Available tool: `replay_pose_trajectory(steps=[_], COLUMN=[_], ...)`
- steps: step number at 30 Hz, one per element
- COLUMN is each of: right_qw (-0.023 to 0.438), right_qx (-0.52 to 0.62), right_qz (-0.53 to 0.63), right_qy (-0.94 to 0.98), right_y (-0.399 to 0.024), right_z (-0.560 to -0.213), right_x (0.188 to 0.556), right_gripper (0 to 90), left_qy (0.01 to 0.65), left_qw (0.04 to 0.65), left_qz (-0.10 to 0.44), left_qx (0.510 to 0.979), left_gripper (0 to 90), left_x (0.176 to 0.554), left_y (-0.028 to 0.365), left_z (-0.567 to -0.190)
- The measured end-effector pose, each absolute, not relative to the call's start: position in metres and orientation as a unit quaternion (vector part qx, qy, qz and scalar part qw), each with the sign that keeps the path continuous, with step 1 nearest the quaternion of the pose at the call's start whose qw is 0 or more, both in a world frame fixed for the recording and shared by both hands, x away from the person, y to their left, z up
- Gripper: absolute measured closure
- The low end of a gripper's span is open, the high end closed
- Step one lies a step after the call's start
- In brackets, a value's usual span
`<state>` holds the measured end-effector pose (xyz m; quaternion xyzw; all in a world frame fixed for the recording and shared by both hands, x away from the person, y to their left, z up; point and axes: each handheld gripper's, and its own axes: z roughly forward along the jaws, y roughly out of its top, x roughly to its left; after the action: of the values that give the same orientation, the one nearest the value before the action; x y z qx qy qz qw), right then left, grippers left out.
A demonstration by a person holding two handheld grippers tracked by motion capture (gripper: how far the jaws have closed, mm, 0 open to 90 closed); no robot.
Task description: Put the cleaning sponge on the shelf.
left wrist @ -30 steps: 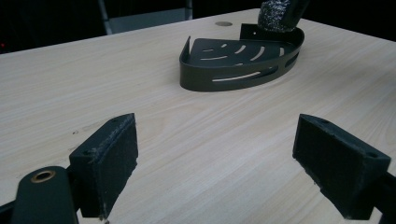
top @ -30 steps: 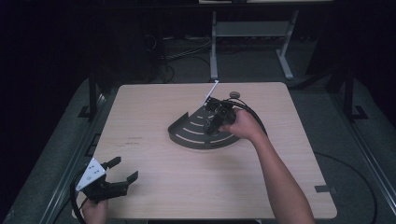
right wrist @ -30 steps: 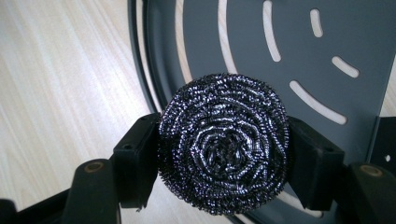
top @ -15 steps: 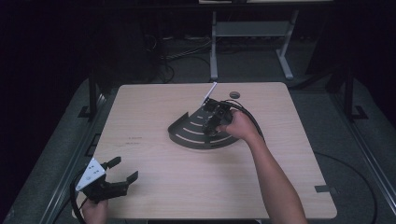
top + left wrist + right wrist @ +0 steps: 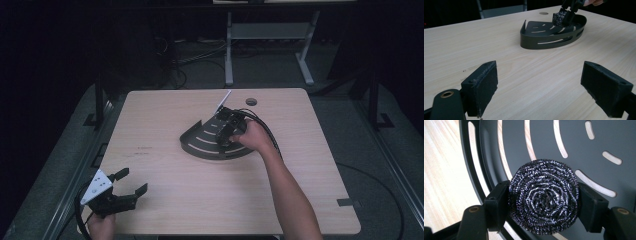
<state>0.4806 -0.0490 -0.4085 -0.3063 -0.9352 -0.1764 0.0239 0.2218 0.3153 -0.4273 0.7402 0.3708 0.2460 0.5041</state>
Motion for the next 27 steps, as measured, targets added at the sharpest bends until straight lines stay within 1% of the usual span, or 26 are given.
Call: replay_pose_trajectory(steps=[14, 27], right_qw=[0.029, 0.024], right_qx=[-0.322, -0.33], right_qz=[-0.18, -0.171], right_qy=[-0.929, -0.928], right_y=[-0.05, -0.051], right_z=[-0.419, -0.428], right_x=[0.484, 0.485], right_gripper=[32.8, 32.7], left_qy=[0.372, 0.372], left_qw=[0.507, 0.508], left_qz=[0.246, 0.246], left_qx=[0.738, 0.737], left_gripper=[13.5, 13.5], left_x=[0.222, 0.222], left_y=[0.316, 0.316], left_z=[-0.427, -0.427])
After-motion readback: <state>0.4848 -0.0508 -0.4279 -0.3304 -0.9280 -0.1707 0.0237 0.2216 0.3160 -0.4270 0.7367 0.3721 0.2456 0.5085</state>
